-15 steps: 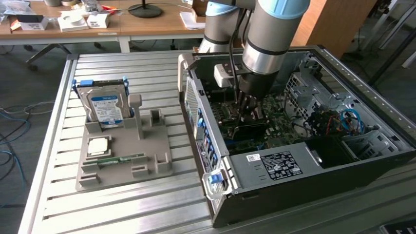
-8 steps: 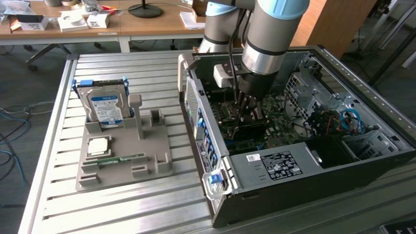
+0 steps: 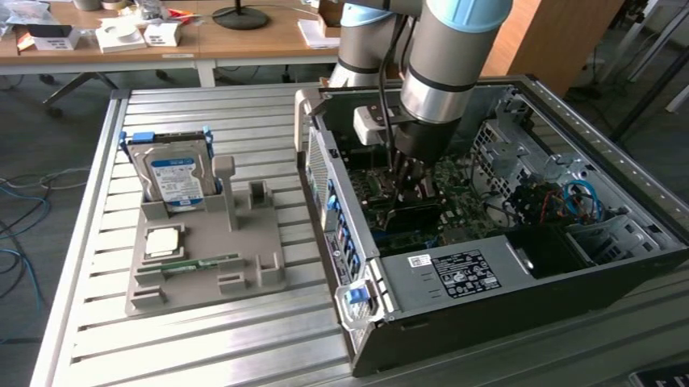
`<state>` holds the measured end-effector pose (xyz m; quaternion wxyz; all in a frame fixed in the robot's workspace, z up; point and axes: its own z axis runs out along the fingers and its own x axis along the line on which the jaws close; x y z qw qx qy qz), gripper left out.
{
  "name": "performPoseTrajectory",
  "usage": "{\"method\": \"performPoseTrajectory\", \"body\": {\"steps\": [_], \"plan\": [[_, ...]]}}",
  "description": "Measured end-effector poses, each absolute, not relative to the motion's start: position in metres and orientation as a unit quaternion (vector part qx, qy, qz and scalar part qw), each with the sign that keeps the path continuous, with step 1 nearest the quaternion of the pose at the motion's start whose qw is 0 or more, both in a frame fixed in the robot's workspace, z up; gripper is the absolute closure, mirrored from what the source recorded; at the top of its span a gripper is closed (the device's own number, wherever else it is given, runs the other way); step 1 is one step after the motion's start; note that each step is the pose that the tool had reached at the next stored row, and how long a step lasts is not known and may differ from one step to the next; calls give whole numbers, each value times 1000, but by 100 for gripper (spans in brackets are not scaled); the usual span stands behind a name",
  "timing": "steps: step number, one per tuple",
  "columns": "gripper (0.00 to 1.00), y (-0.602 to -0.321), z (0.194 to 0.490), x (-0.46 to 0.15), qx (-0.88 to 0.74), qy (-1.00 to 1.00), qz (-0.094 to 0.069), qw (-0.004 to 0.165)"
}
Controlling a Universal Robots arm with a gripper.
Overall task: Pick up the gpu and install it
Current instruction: 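Press down on the gpu until it lock into place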
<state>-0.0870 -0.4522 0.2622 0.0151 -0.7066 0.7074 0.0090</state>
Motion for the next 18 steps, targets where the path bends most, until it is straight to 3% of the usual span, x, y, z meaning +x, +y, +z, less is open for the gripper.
{"method": "performPoseTrajectory", "body": {"steps": [18], "plan": [[89, -452, 260, -88, -707, 707, 9, 15]]}}
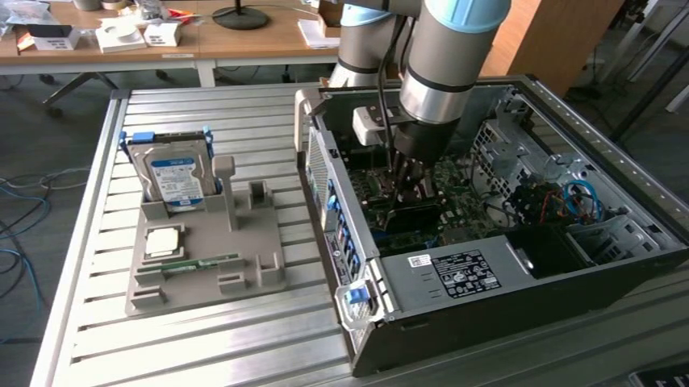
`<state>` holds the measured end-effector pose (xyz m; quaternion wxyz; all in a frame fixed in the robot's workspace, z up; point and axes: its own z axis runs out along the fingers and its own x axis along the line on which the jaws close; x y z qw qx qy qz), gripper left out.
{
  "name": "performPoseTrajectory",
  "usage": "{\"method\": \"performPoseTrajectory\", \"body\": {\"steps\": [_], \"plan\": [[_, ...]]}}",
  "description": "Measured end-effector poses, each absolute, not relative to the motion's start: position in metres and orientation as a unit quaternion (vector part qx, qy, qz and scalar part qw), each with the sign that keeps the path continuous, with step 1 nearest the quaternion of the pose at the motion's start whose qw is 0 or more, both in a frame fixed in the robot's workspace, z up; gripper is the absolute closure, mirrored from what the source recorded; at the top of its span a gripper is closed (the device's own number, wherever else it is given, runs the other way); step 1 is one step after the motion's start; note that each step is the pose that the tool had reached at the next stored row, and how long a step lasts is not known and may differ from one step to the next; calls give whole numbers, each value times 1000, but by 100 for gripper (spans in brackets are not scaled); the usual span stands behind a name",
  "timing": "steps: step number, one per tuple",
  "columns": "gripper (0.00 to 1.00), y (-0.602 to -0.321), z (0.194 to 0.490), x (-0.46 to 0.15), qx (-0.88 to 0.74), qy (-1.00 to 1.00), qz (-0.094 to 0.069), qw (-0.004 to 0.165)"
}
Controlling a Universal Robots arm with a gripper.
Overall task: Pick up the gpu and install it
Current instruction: 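Press down on the gpu until it lock into place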
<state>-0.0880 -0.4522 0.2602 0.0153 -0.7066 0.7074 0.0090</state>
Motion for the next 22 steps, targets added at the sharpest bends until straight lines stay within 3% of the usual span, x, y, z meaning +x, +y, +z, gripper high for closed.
{"method": "performPoseTrajectory", "body": {"steps": [22], "plan": [[89, -452, 292, -88, -707, 707, 9, 15]]}}
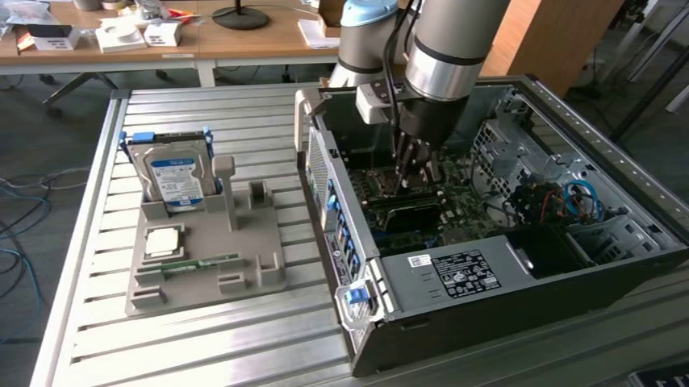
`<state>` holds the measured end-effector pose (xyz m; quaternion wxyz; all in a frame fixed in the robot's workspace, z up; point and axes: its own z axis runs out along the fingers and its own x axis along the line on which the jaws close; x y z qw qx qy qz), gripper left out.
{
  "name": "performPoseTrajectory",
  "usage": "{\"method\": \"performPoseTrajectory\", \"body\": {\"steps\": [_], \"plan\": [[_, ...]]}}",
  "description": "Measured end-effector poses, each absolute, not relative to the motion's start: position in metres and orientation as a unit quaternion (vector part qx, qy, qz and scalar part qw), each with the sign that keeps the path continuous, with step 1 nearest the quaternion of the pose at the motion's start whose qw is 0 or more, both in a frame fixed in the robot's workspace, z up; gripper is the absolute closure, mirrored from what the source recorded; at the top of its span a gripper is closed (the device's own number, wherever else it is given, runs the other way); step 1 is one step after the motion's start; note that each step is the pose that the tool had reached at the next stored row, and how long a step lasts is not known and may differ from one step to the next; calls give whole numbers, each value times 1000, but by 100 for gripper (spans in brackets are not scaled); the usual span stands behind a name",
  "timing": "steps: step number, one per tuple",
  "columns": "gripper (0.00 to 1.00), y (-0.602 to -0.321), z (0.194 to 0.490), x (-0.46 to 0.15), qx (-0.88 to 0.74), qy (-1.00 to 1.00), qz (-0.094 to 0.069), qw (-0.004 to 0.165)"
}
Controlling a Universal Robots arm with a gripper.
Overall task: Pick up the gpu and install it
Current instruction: 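Press down on the gpu until it lock into place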
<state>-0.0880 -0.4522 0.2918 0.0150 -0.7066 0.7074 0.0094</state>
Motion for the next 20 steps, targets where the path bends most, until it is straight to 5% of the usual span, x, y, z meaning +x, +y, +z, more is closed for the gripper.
{"method": "performPoseTrajectory", "body": {"steps": [20], "plan": [[89, -452, 303, -83, -707, 707, 9, 15]]}}
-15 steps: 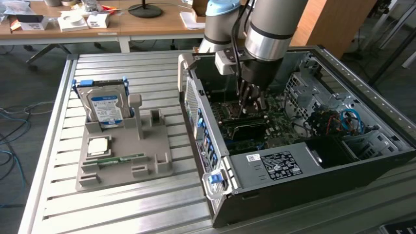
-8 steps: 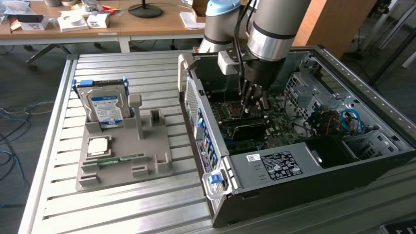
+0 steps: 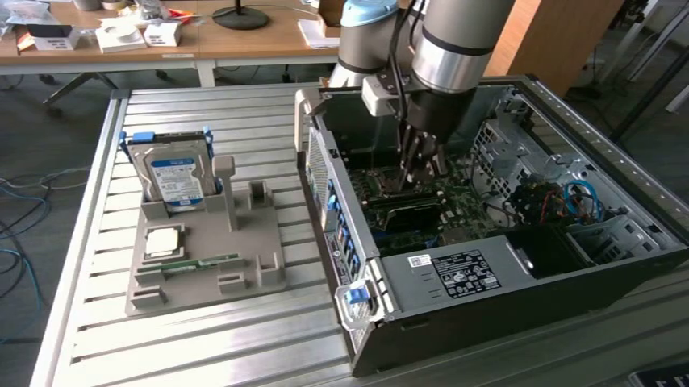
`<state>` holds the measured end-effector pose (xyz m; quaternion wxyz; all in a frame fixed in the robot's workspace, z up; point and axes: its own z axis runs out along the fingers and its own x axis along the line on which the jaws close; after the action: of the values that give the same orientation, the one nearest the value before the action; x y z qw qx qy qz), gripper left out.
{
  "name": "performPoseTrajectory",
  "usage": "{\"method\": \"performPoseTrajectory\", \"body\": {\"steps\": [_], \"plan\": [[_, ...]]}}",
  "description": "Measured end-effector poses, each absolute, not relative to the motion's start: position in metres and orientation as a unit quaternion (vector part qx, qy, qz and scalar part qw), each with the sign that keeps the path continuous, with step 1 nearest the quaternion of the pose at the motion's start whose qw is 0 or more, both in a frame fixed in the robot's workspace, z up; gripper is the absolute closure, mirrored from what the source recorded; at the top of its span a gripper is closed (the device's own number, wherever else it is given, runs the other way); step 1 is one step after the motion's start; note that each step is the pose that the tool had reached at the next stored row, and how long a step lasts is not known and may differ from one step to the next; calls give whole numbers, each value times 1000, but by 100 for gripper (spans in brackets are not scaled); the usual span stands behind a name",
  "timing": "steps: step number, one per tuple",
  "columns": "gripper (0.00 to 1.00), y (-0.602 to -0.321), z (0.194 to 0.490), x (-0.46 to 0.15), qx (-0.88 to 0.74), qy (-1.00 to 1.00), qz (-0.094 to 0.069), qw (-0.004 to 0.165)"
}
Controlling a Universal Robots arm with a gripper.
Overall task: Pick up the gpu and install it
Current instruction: 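Press down on the gpu until it lock into place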
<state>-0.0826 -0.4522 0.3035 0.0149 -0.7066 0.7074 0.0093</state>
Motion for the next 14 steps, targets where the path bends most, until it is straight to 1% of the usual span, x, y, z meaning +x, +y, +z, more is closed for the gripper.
{"method": "performPoseTrajectory", "body": {"steps": [8, 14], "plan": [[89, -452, 319, -83, -707, 707, 9, 15], [89, -452, 320, -83, -707, 707, 9, 15]]}}
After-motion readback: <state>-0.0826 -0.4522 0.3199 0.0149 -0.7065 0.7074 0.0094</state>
